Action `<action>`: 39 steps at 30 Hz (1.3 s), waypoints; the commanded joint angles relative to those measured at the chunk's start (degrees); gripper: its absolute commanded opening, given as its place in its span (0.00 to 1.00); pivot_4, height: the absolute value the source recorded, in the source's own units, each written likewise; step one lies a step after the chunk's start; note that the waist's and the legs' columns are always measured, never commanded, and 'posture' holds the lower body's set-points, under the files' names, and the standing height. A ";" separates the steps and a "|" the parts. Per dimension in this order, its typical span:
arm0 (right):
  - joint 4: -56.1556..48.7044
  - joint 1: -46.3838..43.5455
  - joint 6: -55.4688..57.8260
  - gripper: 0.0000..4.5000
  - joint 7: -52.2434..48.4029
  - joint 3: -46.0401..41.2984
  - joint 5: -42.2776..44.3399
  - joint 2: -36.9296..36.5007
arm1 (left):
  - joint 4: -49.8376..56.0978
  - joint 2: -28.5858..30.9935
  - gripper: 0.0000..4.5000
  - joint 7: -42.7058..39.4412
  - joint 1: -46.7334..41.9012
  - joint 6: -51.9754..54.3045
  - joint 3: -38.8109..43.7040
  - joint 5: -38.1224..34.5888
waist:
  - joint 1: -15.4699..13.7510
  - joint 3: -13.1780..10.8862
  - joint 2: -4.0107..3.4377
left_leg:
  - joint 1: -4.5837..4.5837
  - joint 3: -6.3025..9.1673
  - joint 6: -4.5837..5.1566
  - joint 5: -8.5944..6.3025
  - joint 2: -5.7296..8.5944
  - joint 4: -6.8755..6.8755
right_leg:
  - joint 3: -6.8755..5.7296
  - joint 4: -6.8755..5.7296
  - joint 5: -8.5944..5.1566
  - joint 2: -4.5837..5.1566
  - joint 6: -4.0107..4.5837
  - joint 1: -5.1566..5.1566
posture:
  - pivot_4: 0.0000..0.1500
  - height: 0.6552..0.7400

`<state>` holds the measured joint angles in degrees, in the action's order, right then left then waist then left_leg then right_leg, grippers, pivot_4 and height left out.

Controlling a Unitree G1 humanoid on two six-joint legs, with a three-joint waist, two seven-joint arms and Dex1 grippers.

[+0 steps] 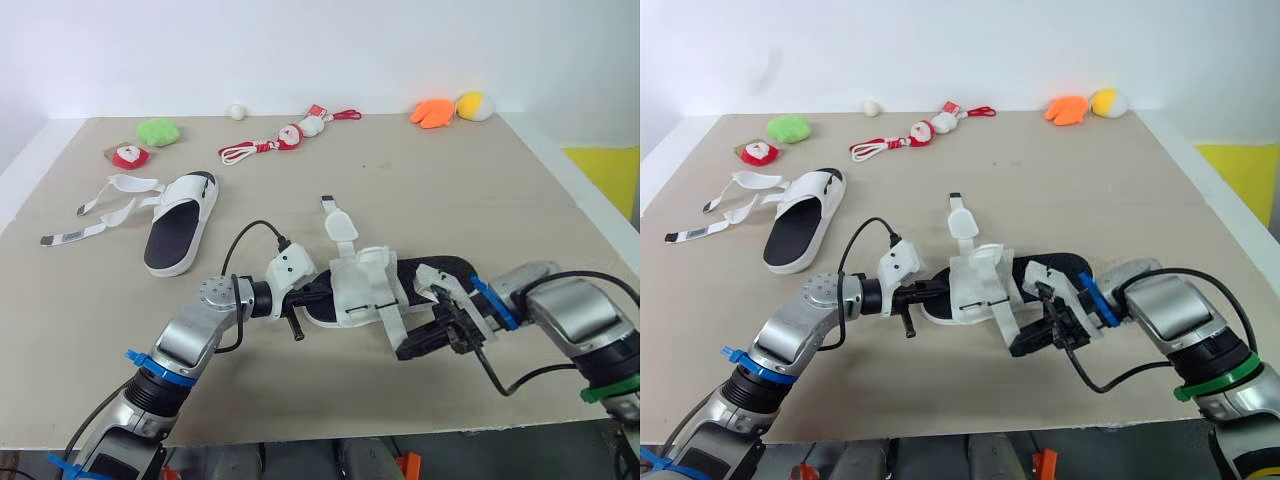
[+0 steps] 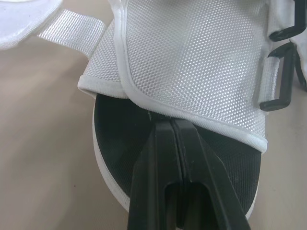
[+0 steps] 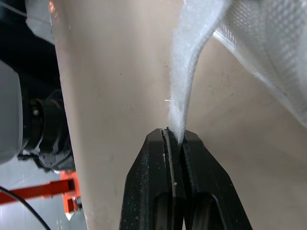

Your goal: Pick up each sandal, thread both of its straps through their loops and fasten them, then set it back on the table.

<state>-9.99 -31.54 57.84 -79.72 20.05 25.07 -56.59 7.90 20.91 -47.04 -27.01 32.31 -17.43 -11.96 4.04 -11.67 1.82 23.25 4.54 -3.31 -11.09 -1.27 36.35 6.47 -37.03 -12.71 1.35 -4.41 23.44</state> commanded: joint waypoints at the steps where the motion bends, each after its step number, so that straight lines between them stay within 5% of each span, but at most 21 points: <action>1: -5.25 2.59 2.96 0.01 0.28 -0.87 2.78 -1.70 | 0.24 -0.04 0.00 0.41 1.36 0.62 -0.57 0.01 | 0.00 0.00 0.01 | 0.00 0.01 0.00 0.00 0.00 0.00 | -0.01 0.00 0.00 0.00 0.00 0.00 | 1.00 1.00; 15: -12.23 7.68 2.77 0.01 -0.38 -3.13 8.09 -6.88 | 0.39 -0.27 0.00 0.05 1.52 1.05 -0.99 -0.20 | -0.02 0.01 0.00 | -0.01 0.01 0.00 0.00 0.00 0.01 | -0.02 0.00 -0.13 0.01 0.21 -0.01 | 1.00 1.00; 21: -11.29 10.84 -6.90 0.01 1.58 -5.28 4.86 -6.27 | 0.28 -0.42 0.00 -0.15 1.43 1.03 -1.24 -0.23 | -0.06 0.01 0.00 | 0.00 0.00 0.00 0.00 0.00 0.01 | -0.02 0.01 -0.13 0.01 0.21 -0.01 | 1.00 1.00; 27: -11.00 13.50 -13.56 0.53 -1.78 -9.14 5.11 -8.98 | 0.45 -0.63 0.00 -0.24 1.58 1.06 -1.60 -0.29 | -0.08 0.01 -0.01 | 0.00 0.00 0.00 0.00 0.00 0.01 | -0.02 0.01 -0.13 0.01 0.21 -0.02 | 1.00 1.00; 32: -7.89 18.36 -36.69 0.98 -5.74 -13.20 -1.91 -10.39 | 0.66 -0.73 0.00 -0.28 1.84 1.16 -1.78 -0.33 | -0.25 0.01 0.00 | 0.01 0.00 -0.01 0.00 0.01 0.01 | -0.03 0.02 -0.16 0.02 0.23 -0.01 | 1.00 1.00; 39: 9.06 16.94 -89.78 0.99 -5.40 -18.68 -12.99 -3.99 | 0.86 -0.73 0.00 -0.15 2.32 1.17 -1.83 -0.44 | -0.21 0.01 0.05 | -0.11 -0.05 -0.01 -0.01 0.00 0.01 | -0.03 0.02 -0.14 0.03 0.19 -0.10 | 1.00 1.00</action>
<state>-6.23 -12.77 -18.86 -85.76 3.41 14.19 -62.01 8.59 20.06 -46.63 -25.73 32.53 -17.63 -12.31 3.83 -11.66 1.86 23.10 4.48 -3.32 -11.09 -1.27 36.37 6.45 -37.01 -12.84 1.39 -4.22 23.30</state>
